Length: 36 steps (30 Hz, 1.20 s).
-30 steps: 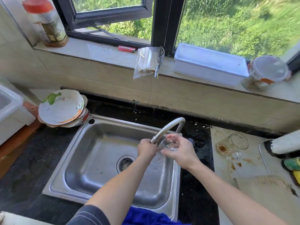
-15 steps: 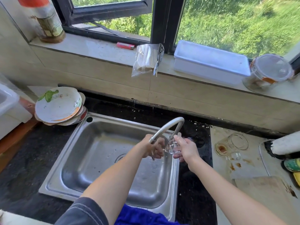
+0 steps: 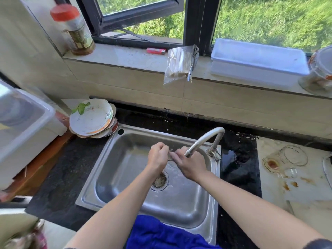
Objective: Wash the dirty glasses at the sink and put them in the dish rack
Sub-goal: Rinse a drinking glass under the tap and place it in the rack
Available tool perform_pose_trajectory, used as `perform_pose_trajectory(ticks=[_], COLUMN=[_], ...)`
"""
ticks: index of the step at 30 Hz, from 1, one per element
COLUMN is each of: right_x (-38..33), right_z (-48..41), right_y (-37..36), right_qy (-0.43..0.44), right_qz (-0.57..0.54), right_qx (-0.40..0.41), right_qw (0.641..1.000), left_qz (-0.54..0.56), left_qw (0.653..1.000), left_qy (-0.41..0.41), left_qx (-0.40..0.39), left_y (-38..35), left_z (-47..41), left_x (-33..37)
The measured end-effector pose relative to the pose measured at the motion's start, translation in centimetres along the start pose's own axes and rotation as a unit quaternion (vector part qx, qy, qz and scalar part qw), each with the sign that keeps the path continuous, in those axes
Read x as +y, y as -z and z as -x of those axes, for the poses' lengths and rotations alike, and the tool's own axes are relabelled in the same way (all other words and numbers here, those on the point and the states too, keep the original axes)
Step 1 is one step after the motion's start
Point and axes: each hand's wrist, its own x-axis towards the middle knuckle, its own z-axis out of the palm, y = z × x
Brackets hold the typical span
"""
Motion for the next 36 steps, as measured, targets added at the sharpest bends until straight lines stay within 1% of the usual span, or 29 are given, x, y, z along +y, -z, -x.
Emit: perform_pose_trajectory(ticks=[1, 2, 3, 4, 5, 7, 8, 9, 10, 11, 12, 14, 15, 16, 18, 21, 23, 25, 27, 29, 32, 34, 36], right_x=[-0.4, -0.5, -0.4, -0.6, -1.1, -1.6, -1.4, -1.0, -0.6, -0.7, -0.7, -1.3, -1.2, -0.8, 0.4, 1.5, 1.4, 1.3, 1.5, 1.6, 1.4, 1.5, 1.7], right_z=[0.0, -0.2, -0.5, -0.7, -0.6, -0.2, -0.2, -0.4, -0.8, -0.9, -0.9, -0.1, 0.3, 0.8, 1.6, 3.1, 4.2, 4.9, 5.1, 4.8, 4.1, 3.2, 2.3], right_y=[0.1, 0.4, 0.6, 0.6, 0.4, -0.1, 0.0, 0.3, 0.5, 1.0, 1.2, 1.5, 1.6, 1.7, 2.1, 2.8, 3.2, 3.4, 3.8, 4.1, 4.0, 3.6, 3.4], right_qy=[0.009, -0.018, -0.029, -0.014, 0.021, 0.087, 0.067, 0.029, -0.032, -0.074, -0.104, -0.129, -0.126, -0.113, -0.082, -0.007, 0.049, 0.071, 0.046, 0.022, -0.006, -0.043, -0.083], right_qz=[-0.025, -0.037, -0.027, -0.017, -0.022, 0.036, 0.019, -0.024, -0.073, -0.125, -0.177, -0.274, -0.293, -0.289, -0.255, -0.184, -0.108, -0.061, -0.07, -0.077, -0.113, -0.166, -0.212], right_qx=[-0.009, -0.005, 0.018, 0.028, 0.033, 0.011, -0.006, -0.011, 0.002, 0.006, -0.007, -0.042, -0.041, -0.025, 0.011, 0.015, 0.015, 0.033, 0.054, 0.052, 0.023, 0.024, 0.009], right_qw=[1.0, 0.999, 0.999, 0.999, 0.999, 0.995, 0.998, 0.999, 0.997, 0.989, 0.979, 0.952, 0.947, 0.95, 0.963, 0.983, 0.993, 0.995, 0.995, 0.995, 0.993, 0.985, 0.974], left_qz=[0.014, 0.032, 0.054, 0.076, 0.096, 0.138, 0.154, 0.172, 0.198, 0.224, 0.241, 0.266, 0.265, 0.252, 0.22, 0.173, 0.175, 0.177, 0.185, 0.182, 0.12, 0.111, 0.152], left_qw=[1.0, 0.999, 0.998, 0.996, 0.993, 0.984, 0.98, 0.975, 0.969, 0.962, 0.956, 0.945, 0.94, 0.94, 0.939, 0.935, 0.933, 0.928, 0.917, 0.905, 0.911, 0.914, 0.919], left_qy=[0.01, 0.02, 0.028, 0.039, 0.056, 0.099, 0.119, 0.133, 0.144, 0.152, 0.159, 0.19, 0.212, 0.229, 0.26, 0.29, 0.285, 0.293, 0.318, 0.328, 0.305, 0.3, 0.306], left_qx=[0.014, 0.022, 0.026, 0.032, 0.041, 0.052, 0.051, 0.048, 0.047, 0.043, 0.04, 0.033, 0.021, 0.004, -0.048, -0.108, -0.136, -0.146, -0.158, -0.203, -0.25, -0.247, -0.197], left_y=[0.1, 0.2, 0.3, 0.4, 0.5, 0.9, 1.0, 1.2, 1.4, 1.5, 1.4, 0.6, -0.2, -1.1, -3.1, -5.2, -6.2, -7.1, -7.7, -8.0, -7.2, -5.9, -4.4], left_z=[-0.1, -0.2, -0.2, 0.0, 0.2, 0.4, 0.6, 0.8, 1.0, 1.0, 1.0, 0.7, 0.5, 0.4, 0.3, 0.3, 0.6, 0.5, 0.5, 0.2, 0.3, 0.3, 0.1], left_x=[-0.2, -0.5, -0.6, -0.7, -0.8, -0.9, -0.9, -0.9, -1.0, -1.1, -1.3, -2.0, -2.4, -2.7, -3.5, -3.5, -2.1, -0.9, -0.5, -0.9, -2.2, -3.2, -3.8])
